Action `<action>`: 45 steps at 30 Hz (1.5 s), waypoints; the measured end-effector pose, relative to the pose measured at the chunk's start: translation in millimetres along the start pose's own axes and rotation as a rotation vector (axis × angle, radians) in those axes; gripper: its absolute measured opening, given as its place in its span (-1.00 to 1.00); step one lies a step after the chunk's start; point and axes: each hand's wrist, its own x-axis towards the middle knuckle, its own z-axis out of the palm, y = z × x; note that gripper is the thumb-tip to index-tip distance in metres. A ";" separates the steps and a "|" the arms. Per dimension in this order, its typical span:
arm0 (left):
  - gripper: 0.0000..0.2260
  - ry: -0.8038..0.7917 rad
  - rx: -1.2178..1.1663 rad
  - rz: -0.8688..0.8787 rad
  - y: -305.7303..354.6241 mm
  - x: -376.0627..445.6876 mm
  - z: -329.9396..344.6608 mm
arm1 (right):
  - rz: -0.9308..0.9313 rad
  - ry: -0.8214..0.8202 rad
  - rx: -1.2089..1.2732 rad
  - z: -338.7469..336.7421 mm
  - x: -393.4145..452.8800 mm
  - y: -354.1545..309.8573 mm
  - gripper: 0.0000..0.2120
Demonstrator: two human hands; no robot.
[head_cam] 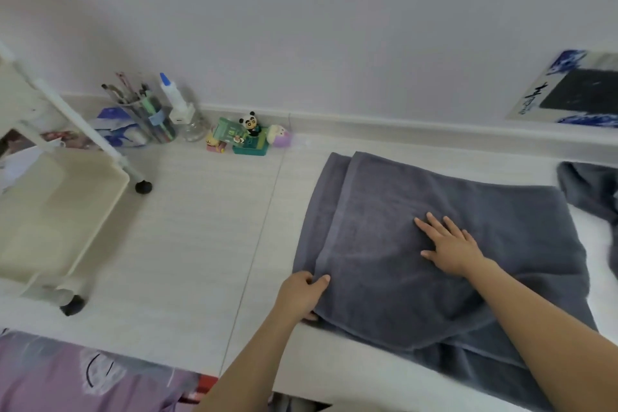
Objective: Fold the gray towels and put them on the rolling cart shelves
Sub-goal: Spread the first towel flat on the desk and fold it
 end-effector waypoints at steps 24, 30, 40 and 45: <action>-0.74 -0.296 -0.159 -0.024 64.9 25.9 -29.9 | -0.072 0.397 1.084 58.6 -88.2 -150.3 -0.84; -0.59 -0.124 -0.094 0.060 112.4 93.3 -14.2 | 0.025 0.379 1.176 61.8 -89.6 -149.5 -0.67; -0.82 0.027 -0.229 0.575 187.2 74.5 -17.2 | 0.137 0.981 1.280 21.5 -109.5 -164.6 -0.60; -0.83 0.212 0.234 0.436 130.8 105.9 -52.1 | -0.030 0.539 0.828 49.6 -77.3 -201.5 -0.71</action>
